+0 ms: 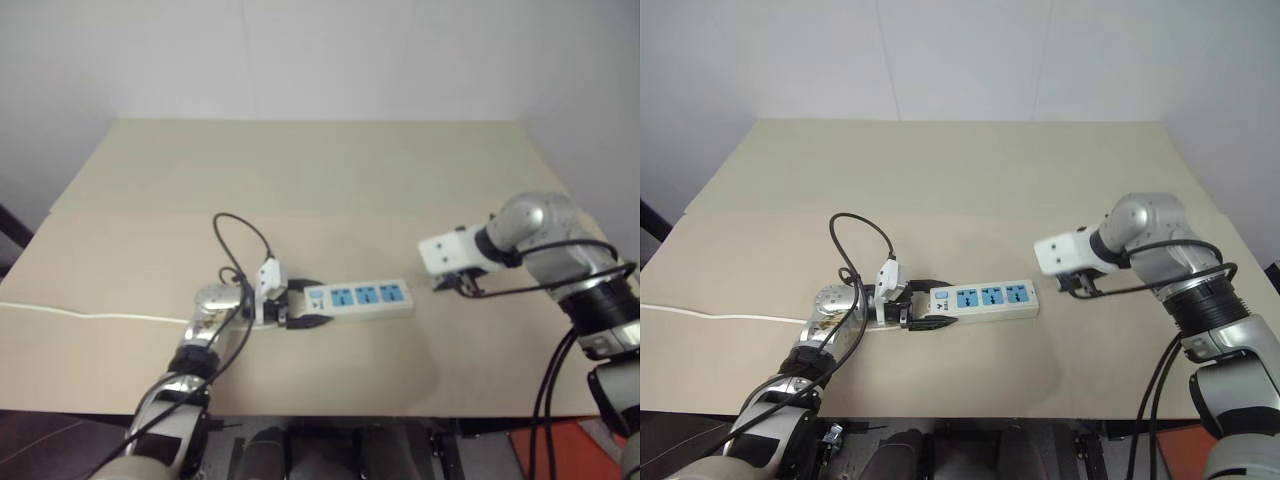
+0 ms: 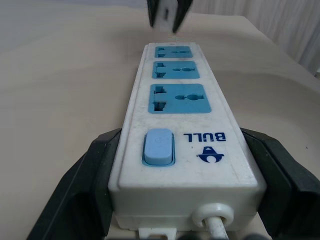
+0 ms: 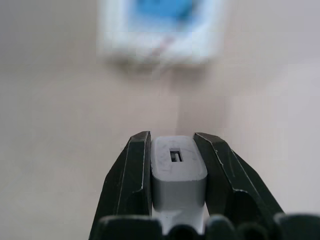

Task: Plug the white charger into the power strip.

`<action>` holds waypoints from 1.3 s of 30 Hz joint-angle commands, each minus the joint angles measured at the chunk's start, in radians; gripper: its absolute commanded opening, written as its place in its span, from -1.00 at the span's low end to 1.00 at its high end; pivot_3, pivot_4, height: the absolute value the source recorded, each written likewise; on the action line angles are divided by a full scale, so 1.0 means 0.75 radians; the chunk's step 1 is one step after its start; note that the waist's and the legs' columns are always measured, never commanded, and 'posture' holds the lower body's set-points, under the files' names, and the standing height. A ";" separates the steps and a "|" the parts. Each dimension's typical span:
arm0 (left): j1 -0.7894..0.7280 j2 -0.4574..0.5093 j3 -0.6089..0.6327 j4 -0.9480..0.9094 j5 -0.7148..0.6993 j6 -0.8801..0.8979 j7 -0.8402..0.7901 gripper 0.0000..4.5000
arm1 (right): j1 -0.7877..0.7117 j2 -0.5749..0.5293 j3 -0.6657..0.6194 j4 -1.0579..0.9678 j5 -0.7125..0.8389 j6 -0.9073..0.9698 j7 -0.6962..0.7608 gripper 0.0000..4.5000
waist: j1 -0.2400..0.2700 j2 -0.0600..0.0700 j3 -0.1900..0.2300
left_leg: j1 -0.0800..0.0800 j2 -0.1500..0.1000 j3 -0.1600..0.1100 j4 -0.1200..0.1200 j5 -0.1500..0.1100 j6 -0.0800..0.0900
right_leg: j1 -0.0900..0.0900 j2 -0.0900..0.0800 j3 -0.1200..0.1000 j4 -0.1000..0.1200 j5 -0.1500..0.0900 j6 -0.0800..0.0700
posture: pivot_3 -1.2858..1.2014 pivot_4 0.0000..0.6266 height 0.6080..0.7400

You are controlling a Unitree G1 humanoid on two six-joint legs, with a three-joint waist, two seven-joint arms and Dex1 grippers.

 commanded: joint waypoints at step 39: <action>-0.145 0.018 -0.021 0.158 -0.043 -0.097 -0.188 0.46 | 0.343 0.744 -0.437 0.235 0.844 -0.033 -0.185 -0.50 | 0.000 0.000 0.000 | 0.000 -0.001 0.000 0.000 0.000 0.000 | 0.000 0.000 -0.001 0.001 0.001 0.001 | 0.03 -0.52 1.00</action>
